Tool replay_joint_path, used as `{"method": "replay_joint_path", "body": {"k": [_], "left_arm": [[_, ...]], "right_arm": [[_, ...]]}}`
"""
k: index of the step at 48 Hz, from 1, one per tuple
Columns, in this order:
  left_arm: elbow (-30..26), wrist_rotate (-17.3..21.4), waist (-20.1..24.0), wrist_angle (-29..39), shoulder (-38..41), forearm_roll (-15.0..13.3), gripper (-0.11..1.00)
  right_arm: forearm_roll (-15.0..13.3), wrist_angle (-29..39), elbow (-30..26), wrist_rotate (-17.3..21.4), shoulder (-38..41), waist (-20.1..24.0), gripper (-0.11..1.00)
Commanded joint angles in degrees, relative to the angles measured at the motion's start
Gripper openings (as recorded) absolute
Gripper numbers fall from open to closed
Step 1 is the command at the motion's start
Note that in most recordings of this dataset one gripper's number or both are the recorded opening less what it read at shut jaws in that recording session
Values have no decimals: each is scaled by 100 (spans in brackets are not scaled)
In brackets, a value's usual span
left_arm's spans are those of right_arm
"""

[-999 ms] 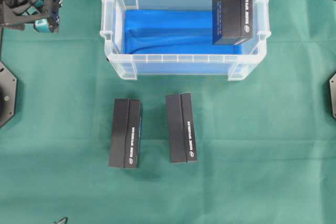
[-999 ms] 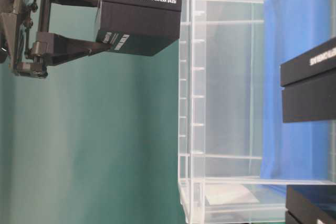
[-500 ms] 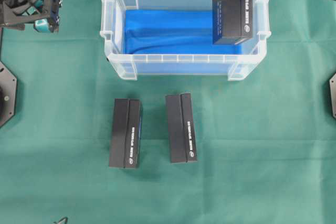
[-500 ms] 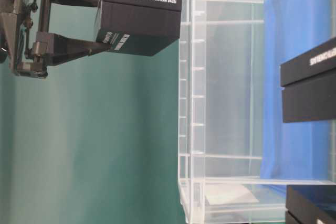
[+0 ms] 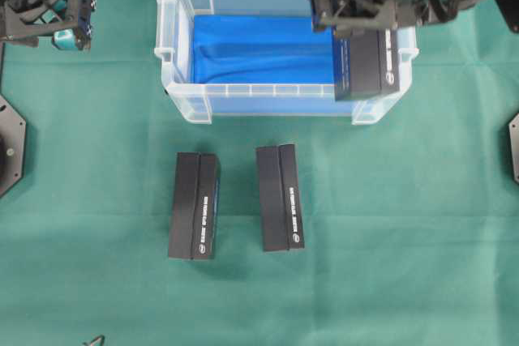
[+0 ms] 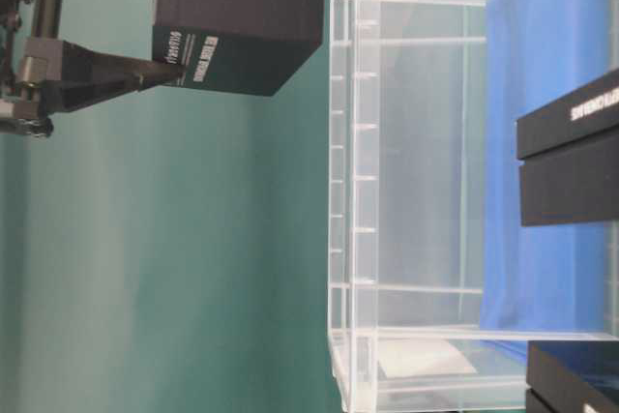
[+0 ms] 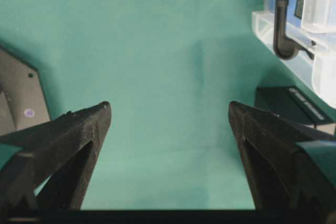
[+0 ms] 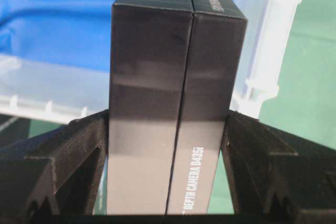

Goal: Take out the box from the case.
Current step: 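Carry the box forward and lower it onto the cloth right of the others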

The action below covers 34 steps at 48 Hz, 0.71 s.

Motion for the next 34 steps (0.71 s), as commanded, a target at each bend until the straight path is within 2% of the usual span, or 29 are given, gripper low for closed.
{"method": "replay_joint_path", "body": {"k": [1,18,34], "left_arm": [[-88,0,-9,-9,-26,-9,96],[-97,9,-18,-9,-9,-9,96],[-97,0,-9,0,-9,-9,96]], "right_arm": [[-79,35,-149,79,-176,132,67],[-158,229,-105,747,-167,844,67],[-176,501,-97,1784,-105,1811,67]]}}
